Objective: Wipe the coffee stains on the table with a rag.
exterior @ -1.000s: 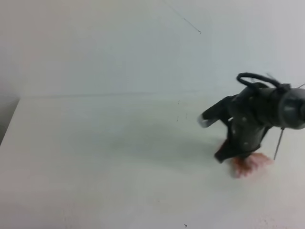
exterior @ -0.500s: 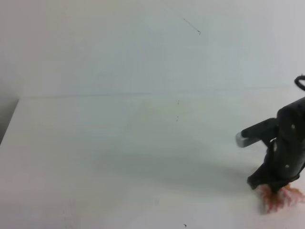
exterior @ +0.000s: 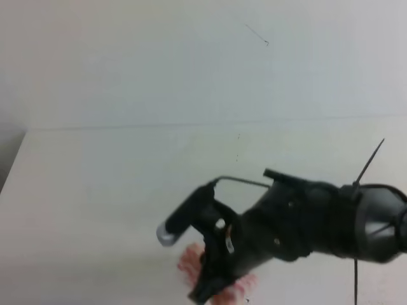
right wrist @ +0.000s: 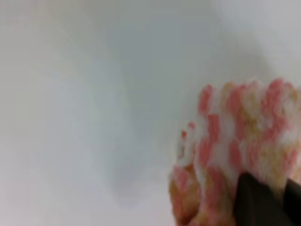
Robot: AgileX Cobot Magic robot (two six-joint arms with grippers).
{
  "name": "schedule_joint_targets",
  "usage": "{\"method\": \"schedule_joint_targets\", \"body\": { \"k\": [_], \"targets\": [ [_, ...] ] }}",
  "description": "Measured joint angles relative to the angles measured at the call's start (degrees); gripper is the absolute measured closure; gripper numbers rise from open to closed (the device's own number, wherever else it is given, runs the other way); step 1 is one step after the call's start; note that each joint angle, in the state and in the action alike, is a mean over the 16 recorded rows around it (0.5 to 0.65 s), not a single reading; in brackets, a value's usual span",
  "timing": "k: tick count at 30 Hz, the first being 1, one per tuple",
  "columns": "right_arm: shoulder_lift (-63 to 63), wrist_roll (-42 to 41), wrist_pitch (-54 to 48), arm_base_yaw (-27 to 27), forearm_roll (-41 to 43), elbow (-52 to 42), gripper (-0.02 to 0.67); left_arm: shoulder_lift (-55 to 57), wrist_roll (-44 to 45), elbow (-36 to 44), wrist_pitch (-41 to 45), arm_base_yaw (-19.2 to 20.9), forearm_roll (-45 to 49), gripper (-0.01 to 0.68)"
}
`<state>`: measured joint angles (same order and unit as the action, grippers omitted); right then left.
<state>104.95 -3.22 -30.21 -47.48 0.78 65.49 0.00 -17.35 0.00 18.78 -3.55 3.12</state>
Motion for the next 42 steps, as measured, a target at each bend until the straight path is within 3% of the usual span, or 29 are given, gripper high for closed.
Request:
{"method": "schedule_joint_targets", "body": {
  "k": [8, 15, 25, 31, 35, 42],
  "targets": [
    [1.2, 2.6, 1.5, 6.7, 2.9, 10.4, 0.619, -0.1, 0.0, 0.2, -0.1, 0.0, 0.0, 0.674],
    [4.7, 5.4, 0.2, 13.3, 2.4, 13.7, 0.598, -0.1, 0.0, 0.2, -0.1, 0.0, 0.0, 0.674],
    [7.4, 6.5, -2.1, 15.1, -1.4, 14.0, 0.429, 0.0, 0.0, 0.0, 0.0, 0.0, 0.0, 0.674],
    [1.6, 6.3, -2.9, 15.1, -1.6, 14.0, 0.351, 0.0, 0.0, 0.0, 0.0, 0.0, 0.0, 0.674],
    [-6.1, 6.2, -3.3, 15.1, 0.8, 14.0, 0.381, 0.0, 0.0, 0.0, 0.0, 0.0, 0.0, 0.674],
    [-23.6, 7.6, -6.5, 15.1, 10.0, 12.8, 0.528, 0.0, 0.0, 0.0, 0.0, 0.0, 0.0, 0.674]
  ]
}}
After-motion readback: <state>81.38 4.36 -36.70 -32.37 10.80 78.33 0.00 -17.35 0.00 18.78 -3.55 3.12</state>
